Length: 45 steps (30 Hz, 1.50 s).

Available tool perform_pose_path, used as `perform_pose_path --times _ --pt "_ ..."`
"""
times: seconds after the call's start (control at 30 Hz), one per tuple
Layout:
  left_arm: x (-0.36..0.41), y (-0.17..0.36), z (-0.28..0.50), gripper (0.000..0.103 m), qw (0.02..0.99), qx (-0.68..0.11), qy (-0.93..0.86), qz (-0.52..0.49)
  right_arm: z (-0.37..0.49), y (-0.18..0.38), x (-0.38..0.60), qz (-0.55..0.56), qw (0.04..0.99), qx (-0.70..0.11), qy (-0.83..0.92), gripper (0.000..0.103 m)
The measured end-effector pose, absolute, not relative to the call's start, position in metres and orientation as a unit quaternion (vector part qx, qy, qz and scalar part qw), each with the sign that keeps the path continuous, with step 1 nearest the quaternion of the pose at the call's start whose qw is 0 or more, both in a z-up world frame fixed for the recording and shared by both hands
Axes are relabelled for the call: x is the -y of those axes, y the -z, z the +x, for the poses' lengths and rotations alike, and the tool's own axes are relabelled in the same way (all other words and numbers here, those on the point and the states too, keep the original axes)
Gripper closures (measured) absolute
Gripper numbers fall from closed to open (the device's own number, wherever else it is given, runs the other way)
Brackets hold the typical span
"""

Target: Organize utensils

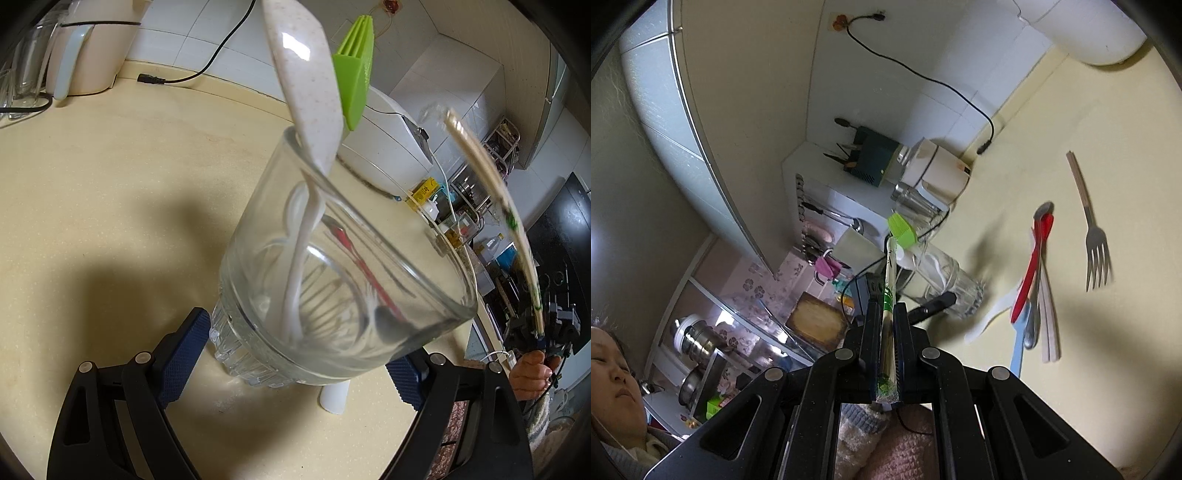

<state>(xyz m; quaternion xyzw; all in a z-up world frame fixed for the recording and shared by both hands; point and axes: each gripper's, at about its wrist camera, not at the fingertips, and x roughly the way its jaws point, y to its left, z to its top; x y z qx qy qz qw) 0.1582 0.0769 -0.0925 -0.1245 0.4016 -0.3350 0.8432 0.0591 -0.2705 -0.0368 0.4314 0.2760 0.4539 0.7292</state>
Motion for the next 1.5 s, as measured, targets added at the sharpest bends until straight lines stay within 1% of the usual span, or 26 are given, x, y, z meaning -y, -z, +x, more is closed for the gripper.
perform_pose_path --times 0.23,0.5,0.63,0.9,1.0,1.17,1.3,1.43,1.5 --pt "-0.077 0.093 0.158 0.012 0.843 -0.402 0.335 -0.125 0.067 0.032 0.257 0.412 0.721 -0.338 -0.442 0.096" --pt "-0.077 0.092 0.158 0.012 0.843 -0.401 0.335 -0.125 0.090 -0.022 0.245 0.319 0.748 -0.396 -0.426 0.096" --pt "-0.077 0.093 0.158 0.012 0.843 -0.401 0.335 -0.125 0.100 -0.041 0.237 0.306 0.743 -0.419 -0.422 0.096" --pt "-0.077 0.093 0.158 0.012 0.843 -0.401 0.335 -0.125 0.111 -0.059 0.235 0.277 0.752 -0.453 -0.391 0.096" --pt "-0.076 0.093 0.158 0.012 0.843 -0.401 0.335 -0.125 0.112 -0.065 0.236 0.269 0.756 -0.460 -0.380 0.096" --pt "-0.075 0.093 0.158 0.012 0.843 -0.401 0.336 -0.125 0.121 -0.074 0.232 0.263 0.768 -0.448 -0.375 0.096" --pt "-0.074 0.093 0.158 0.012 0.843 -0.401 0.336 -0.125 0.119 -0.072 0.214 0.201 0.797 -0.446 -0.354 0.094" --pt "-0.075 0.093 0.158 0.012 0.843 -0.401 0.336 -0.125 0.112 -0.055 0.198 0.113 0.825 -0.448 -0.326 0.093" --pt "-0.075 0.093 0.158 0.012 0.843 -0.401 0.336 -0.125 0.110 -0.047 0.196 0.091 0.827 -0.449 -0.327 0.088"
